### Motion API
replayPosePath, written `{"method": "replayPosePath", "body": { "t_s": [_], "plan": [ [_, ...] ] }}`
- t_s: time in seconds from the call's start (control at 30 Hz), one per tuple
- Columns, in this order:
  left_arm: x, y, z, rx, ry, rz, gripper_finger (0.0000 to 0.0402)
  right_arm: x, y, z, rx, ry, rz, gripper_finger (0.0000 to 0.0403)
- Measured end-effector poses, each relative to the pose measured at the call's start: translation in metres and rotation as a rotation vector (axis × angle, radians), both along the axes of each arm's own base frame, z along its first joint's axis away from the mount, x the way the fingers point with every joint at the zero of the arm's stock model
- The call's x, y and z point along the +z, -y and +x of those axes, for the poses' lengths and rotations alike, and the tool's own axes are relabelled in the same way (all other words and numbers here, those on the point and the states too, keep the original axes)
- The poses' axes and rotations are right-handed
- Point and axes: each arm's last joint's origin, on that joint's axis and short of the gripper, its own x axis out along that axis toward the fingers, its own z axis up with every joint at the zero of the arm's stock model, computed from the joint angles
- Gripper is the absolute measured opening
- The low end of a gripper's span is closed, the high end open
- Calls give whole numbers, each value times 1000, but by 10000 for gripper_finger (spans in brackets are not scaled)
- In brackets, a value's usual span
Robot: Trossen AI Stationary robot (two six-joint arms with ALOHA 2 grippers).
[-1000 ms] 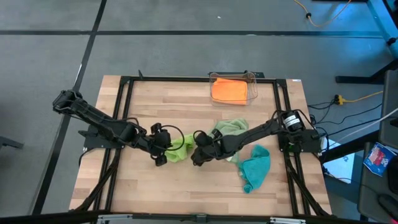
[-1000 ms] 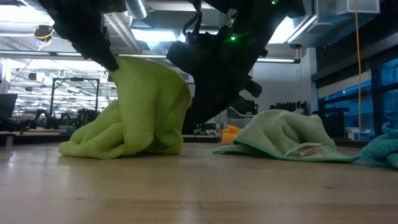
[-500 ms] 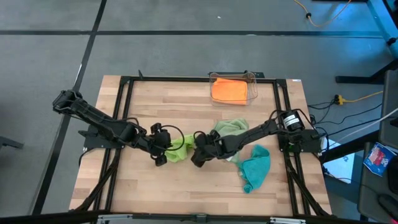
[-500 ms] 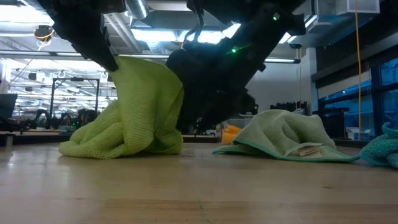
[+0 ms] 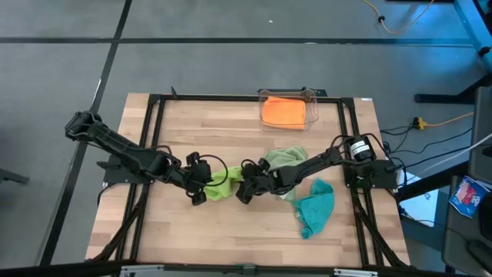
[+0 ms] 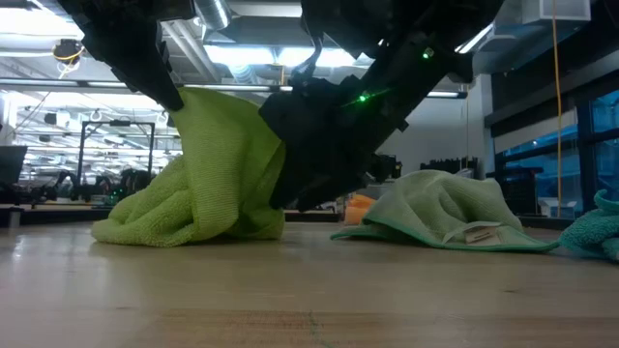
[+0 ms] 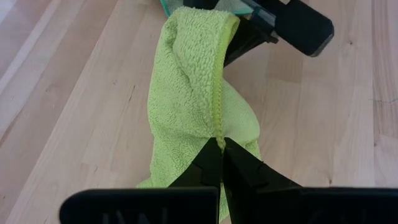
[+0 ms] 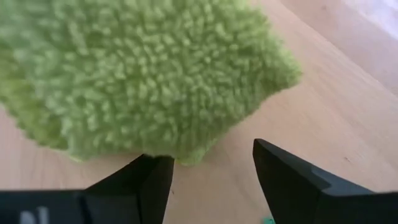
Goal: Fold microfiber towels
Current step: Fold the light green microfiber towel
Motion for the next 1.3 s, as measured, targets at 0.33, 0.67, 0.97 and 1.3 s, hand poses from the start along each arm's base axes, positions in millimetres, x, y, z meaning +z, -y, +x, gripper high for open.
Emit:
{"method": "replayPosePath", "body": {
  "t_s": [0.33, 0.67, 0.97, 1.3],
  "plan": [
    [0, 0, 0, 0, -2, 1, 0, -17, 0, 10, 51, 33, -22, 201],
    [0, 0, 0, 0, -2, 1, 0, -16, -1, 10, 68, 28, -40, 142],
    [0, 0, 0, 0, -2, 1, 0, -10, -4, 9, 86, 38, -21, 39],
    [0, 0, 0, 0, -2, 1, 0, 14, -17, -2, 112, 25, -48, 5]
  ]
}}
